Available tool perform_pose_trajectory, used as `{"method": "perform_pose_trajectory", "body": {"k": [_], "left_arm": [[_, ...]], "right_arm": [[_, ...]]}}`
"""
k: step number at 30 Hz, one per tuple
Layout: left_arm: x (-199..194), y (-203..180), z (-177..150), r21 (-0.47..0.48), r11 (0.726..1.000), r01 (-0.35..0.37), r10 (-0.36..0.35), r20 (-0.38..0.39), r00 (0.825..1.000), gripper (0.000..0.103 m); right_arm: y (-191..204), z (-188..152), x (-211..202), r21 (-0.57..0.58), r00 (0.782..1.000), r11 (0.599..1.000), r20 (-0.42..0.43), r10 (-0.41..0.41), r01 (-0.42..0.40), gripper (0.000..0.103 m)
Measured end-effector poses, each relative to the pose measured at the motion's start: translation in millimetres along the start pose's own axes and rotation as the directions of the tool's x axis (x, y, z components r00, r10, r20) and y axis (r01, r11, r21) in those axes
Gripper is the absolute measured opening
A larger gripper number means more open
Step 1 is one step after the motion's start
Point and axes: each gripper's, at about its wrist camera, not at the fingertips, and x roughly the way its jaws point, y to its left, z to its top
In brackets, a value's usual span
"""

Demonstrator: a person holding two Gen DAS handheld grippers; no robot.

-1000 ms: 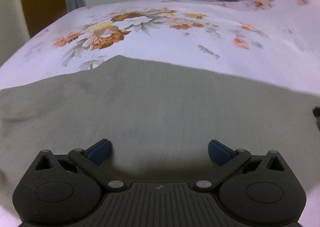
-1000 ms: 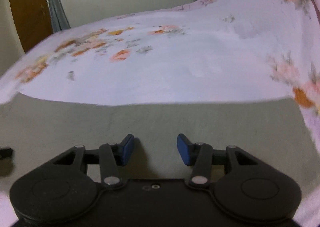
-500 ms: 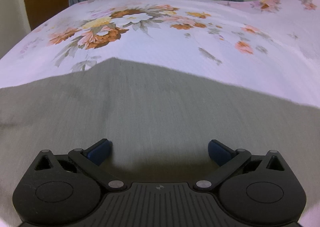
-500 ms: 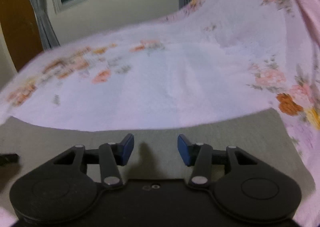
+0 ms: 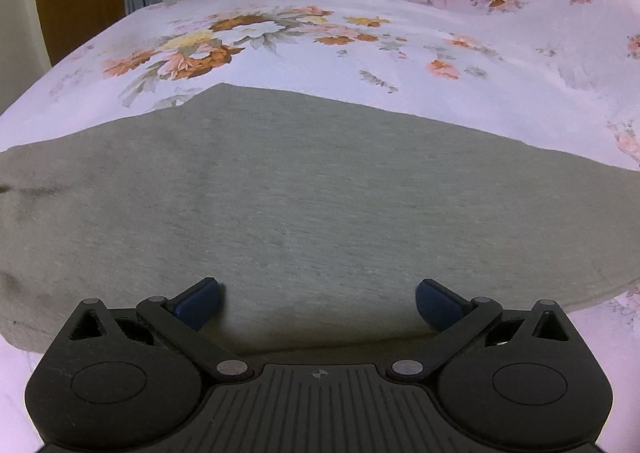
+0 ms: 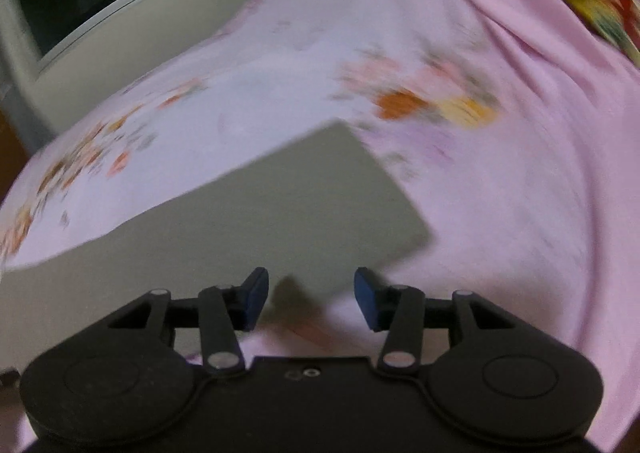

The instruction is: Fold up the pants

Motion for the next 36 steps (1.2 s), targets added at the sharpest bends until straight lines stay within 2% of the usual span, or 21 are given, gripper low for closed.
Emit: {"method": "perform_pose_trajectory", "body": {"k": [2,5,8,10,12,13,15,17,19,20,22,24,26,28,30,33,36], "left_arm": [[0.9,-2.8,-1.6,0.009,1.0,-0.008,0.008,0.003,1.0,0.103],[2.7,-2.8,-1.9,0.007,1.0,-0.008,0.008,0.001,1.0,0.103],[3.9,-3.6,-1.3,0.014,1.0,-0.01,0.01,-0.001,1.0,0.103],[4.8,-4.1,-1.6,0.015,1.0,-0.014,0.014,0.0,1.0,0.103],[5.8,-5.6,-2.1,0.013,1.0,-0.02,0.02,0.0,1.0,0.103],[5.7,-6.1,-1.5,0.01,1.0,-0.023,0.023,-0.002,1.0,0.103],[3.6,-7.2,2.3,-0.001,1.0,-0.022,0.022,-0.003,1.0,0.103],[-1.2,-11.1,7.6,-0.005,1.0,0.003,-0.003,0.012,1.0,0.103],[-5.3,-18.2,13.2,0.008,1.0,0.022,-0.022,0.032,0.999,0.103],[-6.9,-23.3,16.7,0.014,0.999,0.034,-0.035,0.041,0.999,0.103],[-4.6,-33.2,22.7,0.026,0.998,0.063,-0.064,0.024,0.998,0.103],[-3.0,-42.6,25.6,0.034,0.996,0.083,-0.084,0.016,0.996,0.103],[-1.2,-53.2,28.0,0.046,0.993,0.11,-0.11,0.002,0.994,0.103],[0.3,-67.2,30.8,0.062,0.988,0.138,-0.138,-0.005,0.99,0.103],[0.9,-83.2,33.9,0.077,0.983,0.169,-0.168,-0.016,0.986,0.103],[6.2,-106.1,38.1,0.084,0.974,0.209,-0.205,-0.046,0.978,0.103],[15.1,-124.1,36.8,0.104,0.975,0.198,-0.191,-0.072,0.979,0.103]], "right_arm": [[-15.7,-2.1,1.8,0.087,1.0,0.996,-0.009,0.026,-0.025,0.044],[-21.2,-0.2,10.4,0.185,0.995,0.978,0.012,0.098,-0.098,0.047],[-21.2,7.1,27.6,0.208,0.996,0.974,0.02,0.084,-0.086,0.032],[-23.2,10.7,39.6,0.247,0.994,0.963,0.032,0.105,-0.11,0.02],[-24.6,14.4,45.8,0.278,0.991,0.951,0.034,0.132,-0.136,0.014],[-21.8,17.3,44.3,0.274,0.99,0.951,0.04,0.139,-0.144,0.012],[-5.2,28.2,22.9,0.165,0.985,0.975,0.112,0.132,-0.149,0.01],[12.5,39.3,-7.6,0.055,0.966,0.986,0.217,0.142,-0.157,0.01],[21.0,44.8,-24.7,-0.023,0.949,0.992,0.287,0.128,-0.127,0.01],[19.7,43.6,-19.0,-0.045,0.958,0.995,0.272,0.094,-0.085,0.01],[5.7,34.4,12.1,-0.009,0.988,1.0,0.153,0.009,-0.008,0.011],[-3.7,20.6,30.9,0.019,0.997,0.999,0.077,-0.032,0.031,0.013],[-5.5,13.1,31.5,0.047,0.997,0.999,0.079,-0.026,0.022,0.018],[-7.6,15.6,27.6,0.076,0.998,0.997,0.065,0.002,-0.007,0.029],[-11.4,17.0,21.3,0.109,0.998,0.993,0.063,0.032,-0.038,0.034],[-16.8,15.4,24.5,0.141,0.997,0.987,0.038,0.073,-0.077,0.034],[-20.1,13.9,25.3,0.171,0.994,0.98,0.039,0.099,-0.104,0.028]]}}
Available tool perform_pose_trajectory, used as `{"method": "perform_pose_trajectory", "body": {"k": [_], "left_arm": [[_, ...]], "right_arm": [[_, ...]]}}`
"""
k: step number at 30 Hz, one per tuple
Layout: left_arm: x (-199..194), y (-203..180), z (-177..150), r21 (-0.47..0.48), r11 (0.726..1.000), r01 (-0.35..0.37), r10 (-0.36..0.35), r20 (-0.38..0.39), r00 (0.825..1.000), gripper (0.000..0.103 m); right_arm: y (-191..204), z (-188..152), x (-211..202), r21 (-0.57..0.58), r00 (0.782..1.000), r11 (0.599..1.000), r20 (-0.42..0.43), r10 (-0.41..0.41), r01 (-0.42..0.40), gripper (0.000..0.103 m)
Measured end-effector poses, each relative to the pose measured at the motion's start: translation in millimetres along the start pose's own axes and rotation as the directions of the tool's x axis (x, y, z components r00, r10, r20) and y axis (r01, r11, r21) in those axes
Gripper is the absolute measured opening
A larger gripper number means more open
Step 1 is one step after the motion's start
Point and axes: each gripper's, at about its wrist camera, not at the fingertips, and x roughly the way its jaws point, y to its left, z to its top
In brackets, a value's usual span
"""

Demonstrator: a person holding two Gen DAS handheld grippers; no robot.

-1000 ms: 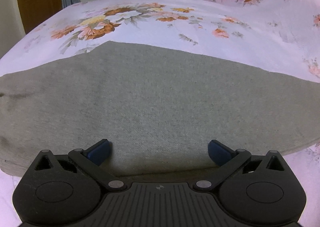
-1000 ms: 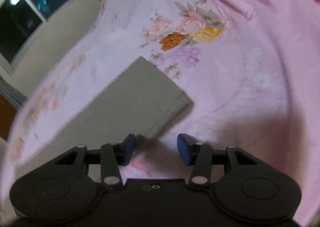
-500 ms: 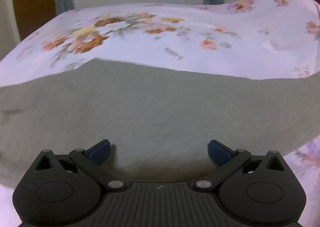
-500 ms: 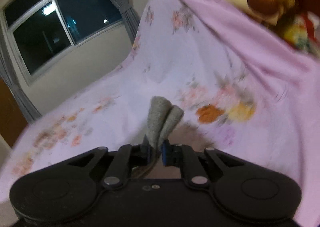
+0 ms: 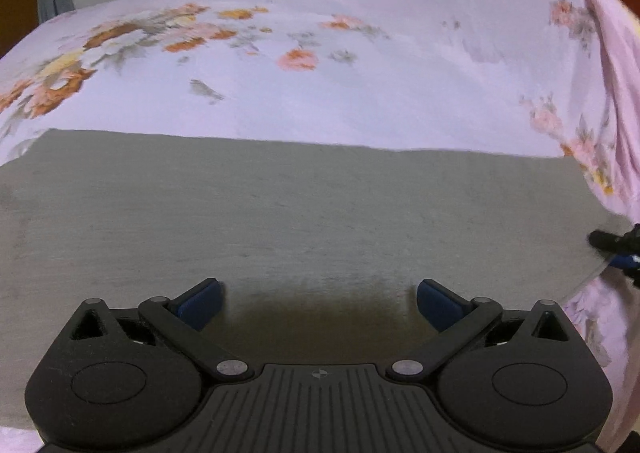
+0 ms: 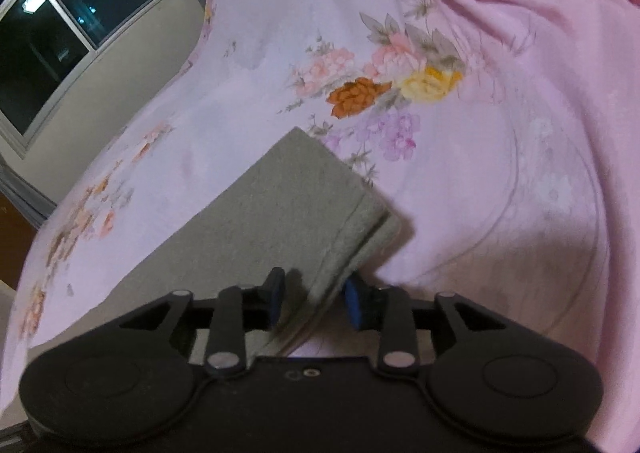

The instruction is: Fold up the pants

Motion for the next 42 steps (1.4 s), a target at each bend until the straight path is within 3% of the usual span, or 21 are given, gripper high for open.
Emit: {"method": "perform_pose_trajectory", "body": {"k": [4,12,18,24,30,35,39,42], "left_arm": [[16.8,-19.7,-6.9,0.099,0.992,-0.078,0.081,-0.033,0.996,0.103],[22.0,-26.8,-11.4,0.093,0.988,-0.124,0.125,-0.011,0.992,0.103],[20.1,-23.2,-7.4,0.091,0.99,-0.111,0.113,-0.019,0.993,0.103],[-2.8,6.7,-3.1,0.03,0.994,-0.106,0.106,0.001,0.994,0.103],[-27.8,68.5,-8.3,-0.048,0.982,-0.182,0.183,0.017,0.983,0.103],[-43.8,119.1,-23.2,-0.11,0.964,-0.244,0.247,0.012,0.969,0.103],[-51.6,158.0,-38.0,-0.207,0.945,-0.255,0.257,-0.018,0.966,0.103],[-52.1,176.4,-45.3,-0.28,0.933,-0.228,0.228,-0.031,0.973,0.103]], "right_arm": [[-1.2,-2.5,5.7,-0.005,1.0,1.0,-0.006,-0.009,0.009,0.02],[2.1,-1.1,13.5,-0.034,1.0,0.999,-0.001,-0.022,0.022,0.014],[35.6,3.5,-11.3,-0.104,0.996,0.994,0.074,0.05,-0.042,0.011],[106.3,-0.6,-33.9,-0.257,0.979,0.953,0.086,0.185,-0.157,0.011],[194.2,-41.6,-32.0,-0.398,0.943,0.862,-0.023,0.332,-0.313,0.011],[247.7,-95.9,-15.6,-0.461,0.906,0.782,-0.163,0.39,-0.419,0.011],[262.4,-143.5,10.8,-0.484,0.885,0.744,-0.309,0.348,-0.461,0.016],[259.9,-168.8,30.8,-0.516,0.896,0.747,-0.368,0.248,-0.419,0.03]]}}
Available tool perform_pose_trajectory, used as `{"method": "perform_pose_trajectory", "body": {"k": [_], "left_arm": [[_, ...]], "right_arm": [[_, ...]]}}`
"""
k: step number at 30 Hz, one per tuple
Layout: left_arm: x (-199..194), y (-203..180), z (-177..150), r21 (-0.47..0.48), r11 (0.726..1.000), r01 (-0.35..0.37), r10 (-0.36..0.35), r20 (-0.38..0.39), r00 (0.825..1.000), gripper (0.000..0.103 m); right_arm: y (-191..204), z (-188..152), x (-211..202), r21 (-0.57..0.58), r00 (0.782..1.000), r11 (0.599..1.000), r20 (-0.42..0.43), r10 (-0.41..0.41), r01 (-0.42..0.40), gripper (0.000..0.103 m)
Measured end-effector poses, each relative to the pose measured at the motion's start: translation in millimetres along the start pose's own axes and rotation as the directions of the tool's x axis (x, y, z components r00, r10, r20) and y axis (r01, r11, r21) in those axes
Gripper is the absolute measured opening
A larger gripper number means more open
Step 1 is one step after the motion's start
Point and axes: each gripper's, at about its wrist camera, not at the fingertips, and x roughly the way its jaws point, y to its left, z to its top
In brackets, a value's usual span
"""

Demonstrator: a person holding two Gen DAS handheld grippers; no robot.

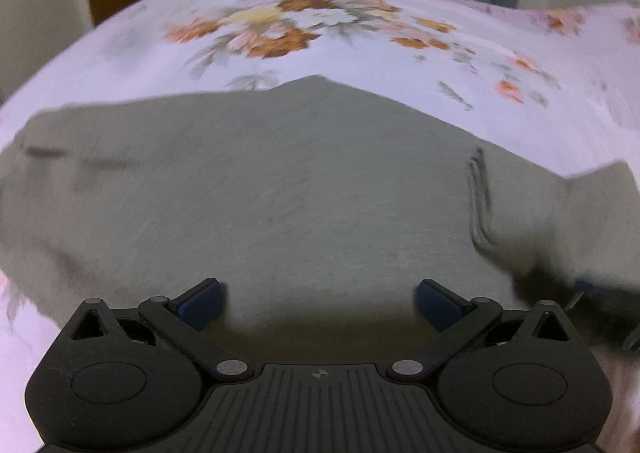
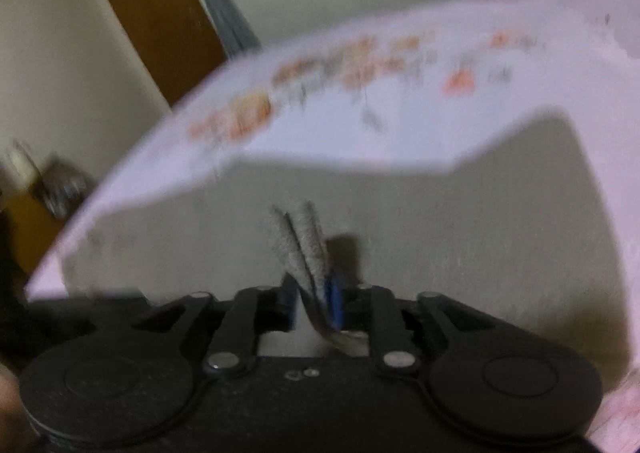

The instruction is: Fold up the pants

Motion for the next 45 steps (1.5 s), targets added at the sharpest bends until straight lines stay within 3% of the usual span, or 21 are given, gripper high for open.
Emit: {"method": "perform_pose_trajectory", "body": {"k": [2,4,8,14,19,21,22,24,27,28,29,30,32,36,40,42,45], "left_arm": [[-0.6,5.8,0.5,-0.037,0.998,0.044,-0.044,-0.002,0.999,0.103],[-0.8,10.4,2.0,-0.081,0.991,0.109,-0.11,-0.009,0.994,0.103],[-1.4,10.5,6.0,-0.193,0.946,0.262,-0.272,-0.024,0.962,0.103],[13.3,-2.0,0.2,-0.332,0.842,0.425,-0.471,-0.071,0.879,0.103],[16.7,-19.7,-4.9,-0.336,0.825,0.455,-0.505,-0.074,0.86,0.102],[19.1,-27.6,-5.0,-0.324,0.819,0.473,-0.522,-0.079,0.849,0.087],[22.4,-31.5,-4.2,-0.322,0.816,0.48,-0.532,-0.094,0.841,0.073],[29.2,-38.5,-7.1,-0.331,0.806,0.491,-0.55,-0.11,0.828,0.064],[36.6,-48.7,-7.7,-0.338,0.801,0.494,-0.552,-0.098,0.828,0.063],[36.8,-52.2,-7.9,-0.331,0.802,0.498,-0.553,-0.093,0.828,0.056],[36.6,-56.6,-8.3,-0.315,0.808,0.498,-0.549,-0.092,0.831,0.026],[37.4,-62.2,-7.4,-0.3,0.817,0.493,-0.541,-0.103,0.834,0.019],[30.6,-64.1,-6.3,-0.289,0.823,0.49,-0.53,-0.076,0.845,0.019],[-1.8,-51.7,11.9,-0.23,0.816,0.53,-0.538,0.03,0.842,0.019],[-33.1,-22.1,35.4,-0.177,0.836,0.519,-0.504,0.126,0.855,0.019],[-38.7,-6.7,37.5,-0.154,0.86,0.486,-0.469,0.134,0.873,0.019],[-21.6,0.6,25.0,-0.112,0.906,0.409,-0.407,0.046,0.912,0.019]], "right_arm": [[1.3,-2.3,-3.7,0.019,1.0,1.0,0.014,0.018,-0.018,0.037],[-1.5,3.4,-12.0,0.043,0.999,0.998,0.013,0.048,-0.048,0.055],[-2.0,11.8,-37.7,0.031,0.994,0.998,0.093,0.054,-0.057,0.055],[-36.1,5.1,-69.3,0.11,0.983,0.994,0.182,-0.001,-0.02,0.065],[-61.4,-6.6,-79.1,0.181,0.98,0.983,0.196,-0.035,-0.001,0.065],[-70.0,-10.2,-84.2,0.207,0.978,0.978,0.205,-0.045,0.001,0.065],[-73.6,-12.5,-86.0,0.214,0.977,0.977,0.209,-0.046,0.0,0.065],[-79.6,-14.6,-89.0,0.227,0.975,0.974,0.219,-0.048,-0.003,0.065],[-84.5,-15.7,-93.1,0.235,0.972,0.972,0.229,-0.05,-0.006,0.065],[-86.3,-16.6,-94.1,0.238,0.97,0.971,0.235,-0.055,-0.003,0.065],[-88.7,-18.7,-96.4,0.241,0.969,0.97,0.238,-0.061,0.002,0.065],[-90.4,-19.0,-96.6,0.245,0.968,0.969,0.24,-0.074,0.014,0.064],[-95.7,-17.9,-97.4,0.259,0.963,0.964,0.243,-0.118,0.052,0.063],[-107.6,-11.2,-100.9,0.295,0.944,0.947,0.255,-0.208,0.129,0.053],[-104.1,-6.0,-94.9,0.263,0.949,0.955,0.241,-0.203,0.137,0.047],[-95.1,-4.9,-88.5,0.228,0.955,0.965,0.23,-0.187,0.134,0.046],[-79.4,-5.2,-70.7,0.173,0.967,0.975,0.186,-0.172,0.14,0.046]]}}
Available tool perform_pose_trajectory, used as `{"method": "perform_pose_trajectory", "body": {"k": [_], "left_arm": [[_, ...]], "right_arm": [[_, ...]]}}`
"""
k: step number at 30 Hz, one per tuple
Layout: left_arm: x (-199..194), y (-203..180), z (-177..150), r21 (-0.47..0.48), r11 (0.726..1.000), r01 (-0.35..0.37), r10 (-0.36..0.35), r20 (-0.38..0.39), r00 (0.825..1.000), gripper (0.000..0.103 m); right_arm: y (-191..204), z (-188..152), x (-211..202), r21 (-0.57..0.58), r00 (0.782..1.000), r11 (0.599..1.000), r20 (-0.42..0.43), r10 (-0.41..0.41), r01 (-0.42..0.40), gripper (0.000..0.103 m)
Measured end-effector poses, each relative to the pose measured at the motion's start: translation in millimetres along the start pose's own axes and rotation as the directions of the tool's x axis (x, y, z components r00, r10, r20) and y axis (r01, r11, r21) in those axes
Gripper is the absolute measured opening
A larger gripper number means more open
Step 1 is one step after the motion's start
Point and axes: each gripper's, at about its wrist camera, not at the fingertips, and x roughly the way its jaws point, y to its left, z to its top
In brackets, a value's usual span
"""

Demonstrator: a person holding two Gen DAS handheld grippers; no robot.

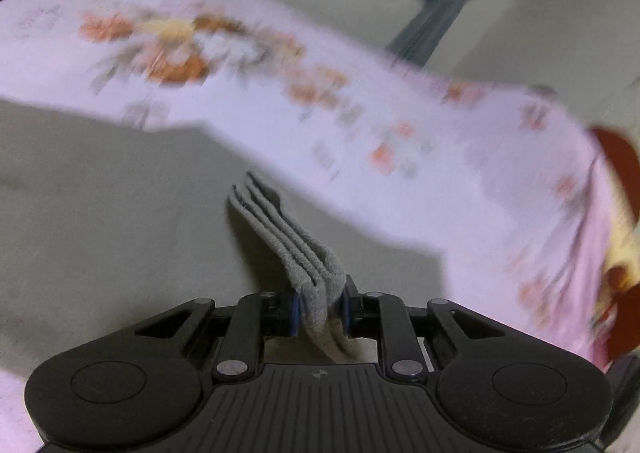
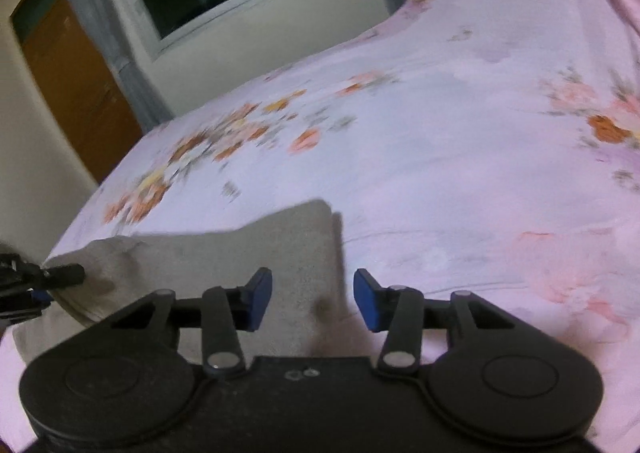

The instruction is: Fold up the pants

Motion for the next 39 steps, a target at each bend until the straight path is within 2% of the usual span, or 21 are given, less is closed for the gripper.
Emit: {"method": "perform_pose_trajectory", "body": {"k": [2,4,6,7,8,10,12,13,18,20,23,24,28,33,39], "left_arm": [[13.7,8.4,-15.4,0.017,0.998,-0.066,0.066,-0.058,0.996,0.021],[20.0,15.4,-26.2,0.019,0.994,-0.106,0.107,-0.081,0.991,0.028],[14.0,18.6,-27.8,0.009,0.994,-0.108,0.109,-0.055,0.993,0.035],[10.5,18.6,-26.2,0.014,0.992,-0.122,0.123,-0.045,0.991,0.043],[5.8,18.6,-24.7,0.024,0.989,-0.146,0.146,-0.023,0.989,0.05],[-7.8,18.2,-20.2,0.042,0.982,-0.184,0.182,0.047,0.982,0.055],[-15.8,15.4,-11.9,0.058,0.979,-0.197,0.192,0.093,0.977,0.056],[-13.9,11.6,-6.2,0.077,0.978,-0.193,0.186,0.093,0.978,0.056],[15.5,-21.1,14.1,0.159,0.975,-0.157,0.147,0.07,0.987,0.057],[36.3,-34.8,14.4,0.2,0.968,-0.154,0.151,0.03,0.988,0.061],[69.4,-35.8,7.4,0.217,0.958,-0.188,0.206,-0.065,0.976,0.063],[72.4,-36.2,4.0,0.224,0.955,-0.193,0.211,-0.058,0.976,0.063],[75.7,-47.5,-5.4,0.296,0.928,-0.228,0.248,-0.031,0.968,0.063],[67.9,-47.7,-11.1,0.295,0.929,-0.222,0.24,-0.027,0.97,0.063],[52.1,-46.1,-28.6,0.323,0.921,-0.22,0.238,-0.018,0.971,0.063]], "right_arm": [[9.5,-6.3,13.0,-0.021,0.999,1.0,-0.039,0.002,-0.003,0.045],[18.0,-14.0,27.5,-0.067,0.995,0.998,-0.095,-0.019,0.013,0.045],[25.7,-20.7,36.5,-0.137,0.99,0.99,-0.133,-0.052,0.033,0.045],[29.3,-21.1,36.6,-0.172,0.989,0.984,-0.133,-0.064,0.04,0.045],[31.4,-19.3,35.7,-0.187,0.988,0.982,-0.138,-0.067,0.041,0.045],[32.6,-12.0,32.6,-0.18,0.99,0.983,-0.135,-0.046,0.022,0.045],[35.6,-3.1,31.0,-0.187,0.993,0.982,-0.109,-0.047,0.026,0.045],[38.6,3.0,33.9,-0.198,0.994,0.98,-0.101,-0.053,0.032,0.046],[51.6,30.4,56.8,-0.214,0.996,0.976,-0.072,-0.06,0.043,0.047],[55.3,35.8,68.7,-0.218,0.995,0.975,-0.075,-0.072,0.054,0.047],[54.5,28.7,90.8,-0.246,0.984,0.966,-0.137,-0.116,0.08,0.047],[52.8,22.8,98.7,-0.258,0.979,0.963,-0.163,-0.121,0.076,0.047],[53.4,13.1,98.7,-0.286,0.982,0.954,-0.138,-0.129,0.085,0.048],[59.7,10.8,90.7,-0.302,0.98,0.949,-0.147,-0.137,0.088,0.048],[63.7,-7.8,72.8,-0.288,0.982,0.955,-0.144,-0.122,0.077,0.049]]}}
